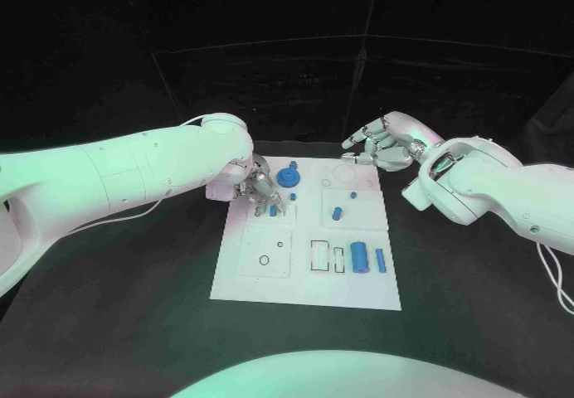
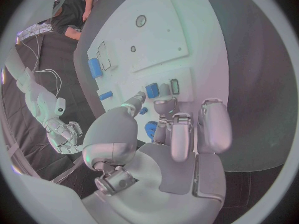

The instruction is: Assemble the parts on the task board

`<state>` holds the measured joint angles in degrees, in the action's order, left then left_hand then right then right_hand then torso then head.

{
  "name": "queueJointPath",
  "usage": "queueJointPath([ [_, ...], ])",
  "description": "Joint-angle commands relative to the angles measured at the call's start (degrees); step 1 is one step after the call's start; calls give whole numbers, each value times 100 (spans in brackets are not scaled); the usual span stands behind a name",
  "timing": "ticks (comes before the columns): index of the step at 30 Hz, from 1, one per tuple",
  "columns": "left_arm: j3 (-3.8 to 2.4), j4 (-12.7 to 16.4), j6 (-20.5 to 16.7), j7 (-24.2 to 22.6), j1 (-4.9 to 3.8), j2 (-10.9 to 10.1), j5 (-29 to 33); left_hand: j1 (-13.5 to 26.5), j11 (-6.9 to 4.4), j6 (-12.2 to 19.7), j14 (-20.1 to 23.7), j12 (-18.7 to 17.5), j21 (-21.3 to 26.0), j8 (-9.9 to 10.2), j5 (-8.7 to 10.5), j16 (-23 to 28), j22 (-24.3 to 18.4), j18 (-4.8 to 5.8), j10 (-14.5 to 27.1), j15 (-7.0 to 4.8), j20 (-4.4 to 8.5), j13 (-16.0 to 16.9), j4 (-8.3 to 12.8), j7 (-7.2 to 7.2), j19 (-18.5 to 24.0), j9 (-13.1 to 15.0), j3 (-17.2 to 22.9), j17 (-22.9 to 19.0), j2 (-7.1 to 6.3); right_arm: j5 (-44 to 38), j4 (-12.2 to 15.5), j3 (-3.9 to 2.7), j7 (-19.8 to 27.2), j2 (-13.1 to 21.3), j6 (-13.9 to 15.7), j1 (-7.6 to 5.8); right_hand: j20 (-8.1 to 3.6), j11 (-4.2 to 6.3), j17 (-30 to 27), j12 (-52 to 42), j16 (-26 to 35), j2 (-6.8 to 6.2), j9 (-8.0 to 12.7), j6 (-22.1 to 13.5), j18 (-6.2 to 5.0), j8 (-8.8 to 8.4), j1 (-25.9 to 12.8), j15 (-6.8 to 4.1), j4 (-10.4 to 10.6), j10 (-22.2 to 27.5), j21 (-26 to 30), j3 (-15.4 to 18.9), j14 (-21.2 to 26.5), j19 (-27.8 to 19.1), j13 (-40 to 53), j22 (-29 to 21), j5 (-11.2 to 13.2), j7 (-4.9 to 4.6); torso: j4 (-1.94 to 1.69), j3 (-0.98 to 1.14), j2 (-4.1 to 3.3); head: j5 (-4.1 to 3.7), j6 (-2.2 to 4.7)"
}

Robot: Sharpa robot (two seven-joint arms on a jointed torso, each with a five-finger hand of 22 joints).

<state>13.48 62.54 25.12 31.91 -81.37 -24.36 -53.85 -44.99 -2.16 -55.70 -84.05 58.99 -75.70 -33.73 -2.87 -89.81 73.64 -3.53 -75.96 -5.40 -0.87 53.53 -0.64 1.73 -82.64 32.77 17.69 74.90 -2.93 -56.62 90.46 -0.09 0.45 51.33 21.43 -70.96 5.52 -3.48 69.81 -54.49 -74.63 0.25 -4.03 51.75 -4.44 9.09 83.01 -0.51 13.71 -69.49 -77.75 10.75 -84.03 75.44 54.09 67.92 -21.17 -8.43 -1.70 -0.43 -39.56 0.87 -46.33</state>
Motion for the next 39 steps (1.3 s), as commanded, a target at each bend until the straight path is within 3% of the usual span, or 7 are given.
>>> queueJointPath([
  [1, -11, 92, -173, -22, -13, -91, 18, 14, -5, -40, -595, 20, 18, 45, 21, -19, -13, -49, 57, -13, 13, -13, -21, 3, -3, 13, -124, 1510, -57, 11, 9, -3, 36, 4, 2, -10, -1, 1, -9, 34, 24, 41, 7, -44, -57, 23, 24, -33, -7, 38, 40, 33, -172, -32, -5, -5, -29, -15, -3, 2, 4, -5, 7],
  [4, -79, 236, -253, -31, -26, -232, 18, -9, -5, -39, -595, 11, 33, 55, 21, -19, -26, -53, 65, -14, 14, -25, -29, 3, 3, 22, -211, 1510, -67, 11, 4, -3, 40, 6, 3, -10, -1, 1, -9, 34, 24, 41, 7, -44, -57, 23, 24, -33, -7, 38, 40, 33, -172, -32, -5, -5, -29, -15, -3, 1, 6, -9, 21],
  [12, -566, 642, -390, -68, -125, -625, 97, -203, 79, 223, -595, -322, 179, 295, 20, -19, -167, -82, 311, 45, -19, -390, -36, 111, 73, -50, -502, 1510, -13, 11, -33, -3, 44, 18, 11, -10, -1, 1, -9, 34, 24, 41, 7, -44, -57, 23, 24, -33, -7, 38, 40, 33, -172, -32, -5, -5, -29, -15, -6, 2, 6, -20, 72],
  [16, -673, 712, -455, -95, -237, -760, 207, -326, 175, 413, -595, -504, 268, 516, 20, -19, -248, -98, 473, 124, -77, -595, -52, 215, 117, -164, -683, 1510, 38, 11, -53, -3, 44, 14, 12, -9, -1, 1, -9, 34, 24, 41, 7, -44, -57, 23, 24, -33, -7, 38, 40, 33, -172, -32, -5, -5, -29, -15, -7, 2, 2, -11, 111],
  [26, -718, 77, -448, -171, -337, -528, -135, -756, 239, 427, -595, -823, 383, 715, 19, -19, -346, -126, 733, 185, -155, -964, 33, 289, 170, -303, -859, 1510, 224, 11, -88, -3, 45, -22, -1, -8, -1, 1, -9, 34, 24, 41, 7, -44, -57, 23, 24, -33, -7, 38, 40, 33, -172, -32, -5, -5, -29, -15, 6, 1, -6, 55, 248],
  [33, -667, -519, -566, -264, -240, -219, -571, -1010, 288, 579, -595, -1005, 486, 946, 19, -19, -439, -149, 864, 228, -195, -1179, 100, 349, 220, -466, -914, 1510, 324, 11, -106, -3, 58, -49, -2, -7, 0, -1, -8, 35, 26, 39, 9, -55, -57, 22, 21, -32, -3, 44, 44, 44, -172, -35, -8, -9, -33, -18, 26, -15, -21, 82, 308],
  [39, -601, -773, -522, -282, -148, -87, -691, -1049, 295, 503, -595, -959, 484, 961, 19, -19, -432, -150, 830, 235, -207, -1147, 94, 350, 216, -505, -961, 1510, 345, 11, -117, -2, 64, -67, -6, -6, 0, -1, -4, 37, 23, 42, 9, -56, -57, 22, 23, -32, -3, 46, 43, 44, -172, -33, -10, -7, -35, -18, 12, -5, -16, 76, 304],
])
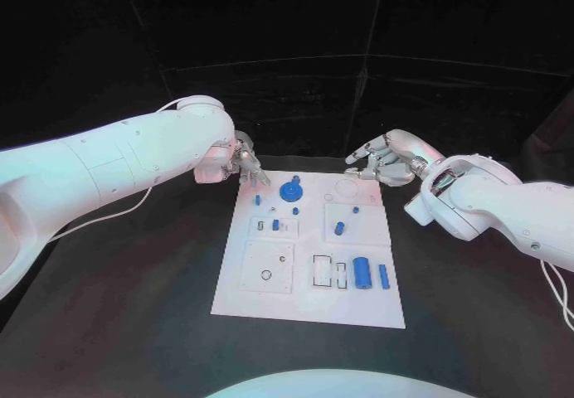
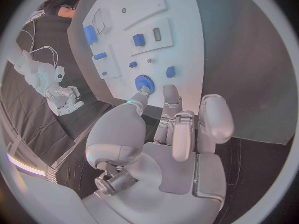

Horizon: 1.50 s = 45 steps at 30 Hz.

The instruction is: Assemble the parts on the task board

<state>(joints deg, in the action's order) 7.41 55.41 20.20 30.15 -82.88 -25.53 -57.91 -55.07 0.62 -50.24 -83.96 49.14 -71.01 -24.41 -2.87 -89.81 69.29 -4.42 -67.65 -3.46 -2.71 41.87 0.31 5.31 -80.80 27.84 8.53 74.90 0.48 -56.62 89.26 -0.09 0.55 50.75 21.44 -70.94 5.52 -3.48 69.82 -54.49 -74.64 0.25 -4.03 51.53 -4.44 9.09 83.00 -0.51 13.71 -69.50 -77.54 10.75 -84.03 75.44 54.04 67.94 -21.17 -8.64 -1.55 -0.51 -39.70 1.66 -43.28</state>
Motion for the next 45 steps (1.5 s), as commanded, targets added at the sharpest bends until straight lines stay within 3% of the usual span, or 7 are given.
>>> queueJointPath([
  [1, 21, -107, 12, -101, 20, 57, -300, -43, 11, -81, -604, 39, 11, 25, 19, -19, 9, -61, -13, 41, -24, 27, -10, -11, 29, -20, -65, 1510, 11, 11, -1, -3, 55, -16, -7, -8, 0, 0, -4, 37, 24, 42, 9, -34, -56, 22, 23, -32, -3, 46, 22, 44, -172, -34, -5, -8, -35, 4, -5, 3, 0, -4, -3],
  [11, 85, -444, 262, 39, 144, 222, -356, 65, -16, -279, -604, 165, -48, 18, 20, -19, 82, -49, -113, 18, -16, 112, -167, -46, -14, -85, -280, 1510, 41, 11, -27, -3, 61, -56, -15, -8, 0, 0, -4, 37, 24, 42, 9, -34, -56, 22, 23, -32, -3, 46, 22, 44, -172, -34, -5, -8, -35, 4, 0, 5, 7, 30, -16],
  [19, 98, -537, 337, 14, 211, 267, -362, 92, -29, -341, -604, 253, -97, 21, 20, -19, 138, -36, -174, 8, -8, 189, -232, -63, -43, -113, -375, 1510, 60, 11, -39, -3, 65, -74, -19, -7, 0, 0, -4, 37, 24, 42, 9, -34, -56, 22, 23, -32, -3, 46, 22, 44, -172, -34, -5, -8, -35, 4, -5, 4, 5, 15, -24],
  [45, 100, -488, 288, -103, 247, 323, -102, -160, -88, -549, -604, 400, -172, 40, 18, -19, 231, -17, -325, -39, 33, 304, -198, -127, -91, -190, -426, 1510, 224, 11, -52, -3, 67, -101, -31, -7, 0, 0, 0, 33, 22, 53, 10, -38, -57, 24, 35, -32, -5, 46, 25, 41, -173, -35, -3, -10, -45, 4, -12, 11, 7, 6, -60],
])
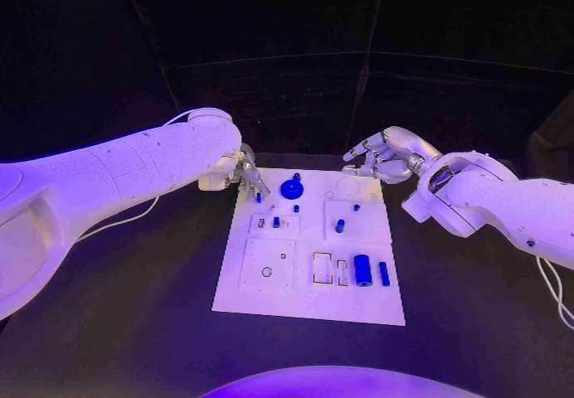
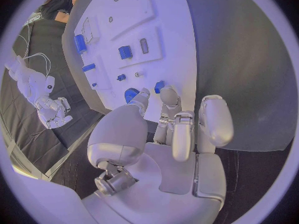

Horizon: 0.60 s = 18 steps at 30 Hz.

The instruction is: Assemble the parts on the task board

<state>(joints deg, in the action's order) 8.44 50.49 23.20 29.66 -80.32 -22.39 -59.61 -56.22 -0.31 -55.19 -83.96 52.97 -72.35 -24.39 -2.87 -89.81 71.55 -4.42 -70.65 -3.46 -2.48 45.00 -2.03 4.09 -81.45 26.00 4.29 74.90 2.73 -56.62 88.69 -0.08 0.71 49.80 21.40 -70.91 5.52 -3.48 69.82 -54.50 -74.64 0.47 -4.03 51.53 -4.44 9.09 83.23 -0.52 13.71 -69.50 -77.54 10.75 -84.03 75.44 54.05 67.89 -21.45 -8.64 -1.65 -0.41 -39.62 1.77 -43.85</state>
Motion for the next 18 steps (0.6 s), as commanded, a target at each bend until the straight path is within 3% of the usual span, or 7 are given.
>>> queueJointPath([
  [1, -2, 3, -10, -52, -8, 10, 68, -79, 4, -57, -604, 17, -37, 44, 18, -19, 6, -17, -27, -39, 11, -10, 51, -5, -26, -12, 9, 1510, 14, 11, 5, -3, 51, -7, -28, -9, 0, 0, 1, 26, 22, 35, 10, -39, -56, 25, 17, -31, -5, 43, 25, 41, -174, -34, 1, -5, -21, 3, -2, -1, 0, -5, -5],
  [18, -2, -57, 40, -22, 8, 65, 72, -345, 3, -96, -604, 0, -38, 112, 18, -19, 20, -14, -28, -41, 18, -40, 182, -3, -27, -80, 100, 1510, 137, 11, 0, -3, 52, -20, -34, -9, 0, 0, 4, 17, 21, 42, 9, -39, -55, 27, 23, -31, -6, 39, 24, 39, -174, -31, 8, -1, -31, 3, 2, -3, -4, -12, -31],
])
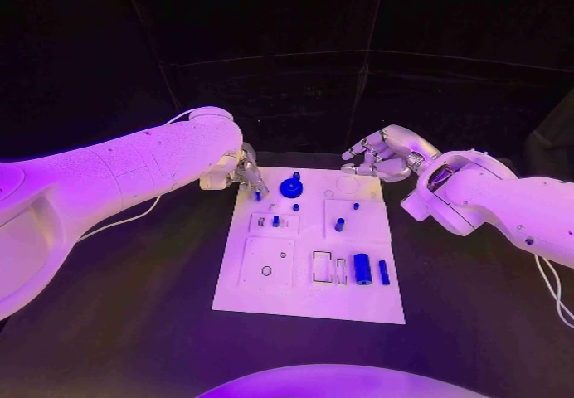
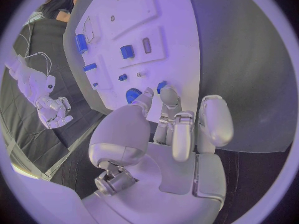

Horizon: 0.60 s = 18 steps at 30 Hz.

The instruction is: Assemble the parts on the task board

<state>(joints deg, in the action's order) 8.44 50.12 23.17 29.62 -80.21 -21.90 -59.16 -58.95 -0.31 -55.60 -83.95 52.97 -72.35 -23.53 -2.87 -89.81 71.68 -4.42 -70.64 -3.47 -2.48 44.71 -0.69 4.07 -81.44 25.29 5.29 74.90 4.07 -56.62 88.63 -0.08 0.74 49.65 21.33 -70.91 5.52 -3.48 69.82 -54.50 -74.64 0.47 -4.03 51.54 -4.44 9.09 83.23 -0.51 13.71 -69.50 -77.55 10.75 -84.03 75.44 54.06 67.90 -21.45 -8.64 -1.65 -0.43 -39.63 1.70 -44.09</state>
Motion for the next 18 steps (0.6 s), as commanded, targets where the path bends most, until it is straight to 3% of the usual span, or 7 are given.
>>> queueJointPath([
  [1, -2, -29, 46, -17, -1, 21, 27, -73, 3, -56, -605, 0, -38, 26, 18, -19, 7, -14, -28, -41, 18, -11, 48, -2, -27, -10, 1, 1510, 3, 11, 6, -3, 49, -6, -27, -9, 0, 0, 4, 17, 21, 42, 9, -39, -56, 27, 23, -32, -6, 39, 24, 39, -174, -32, 7, -2, -31, 3, 1, 0, -2, -7, -5],
  [12, -1, -99, 85, 27, 22, 53, 27, -151, -1, -70, -605, -5, -36, 42, 18, -19, 9, -14, -28, -42, 18, -19, 90, -6, -25, -27, 37, 1510, 45, 11, 6, -3, 47, -7, -29, -9, 0, 0, 4, 17, 21, 42, 9, -39, -56, 27, 23, -32, -6, 39, 24, 39, -174, -32, 7, -2, -31, 3, 0, 2, 3, -27, -21],
  [18, -1, -112, 72, 33, 24, 55, 27, -638, -41, -79, -605, -34, -30, 91, 18, -19, 13, -17, -14, -73, 39, -41, 411, -45, -23, -72, 350, 1510, 213, 11, 5, -3, 49, -7, -28, -9, 0, 0, 5, 11, 21, 49, 9, -40, -56, 29, 28, -32, -6, 36, 26, 39, -175, -33, 11, -4, -45, 3, 1, 0, 0, -30, -32],
])
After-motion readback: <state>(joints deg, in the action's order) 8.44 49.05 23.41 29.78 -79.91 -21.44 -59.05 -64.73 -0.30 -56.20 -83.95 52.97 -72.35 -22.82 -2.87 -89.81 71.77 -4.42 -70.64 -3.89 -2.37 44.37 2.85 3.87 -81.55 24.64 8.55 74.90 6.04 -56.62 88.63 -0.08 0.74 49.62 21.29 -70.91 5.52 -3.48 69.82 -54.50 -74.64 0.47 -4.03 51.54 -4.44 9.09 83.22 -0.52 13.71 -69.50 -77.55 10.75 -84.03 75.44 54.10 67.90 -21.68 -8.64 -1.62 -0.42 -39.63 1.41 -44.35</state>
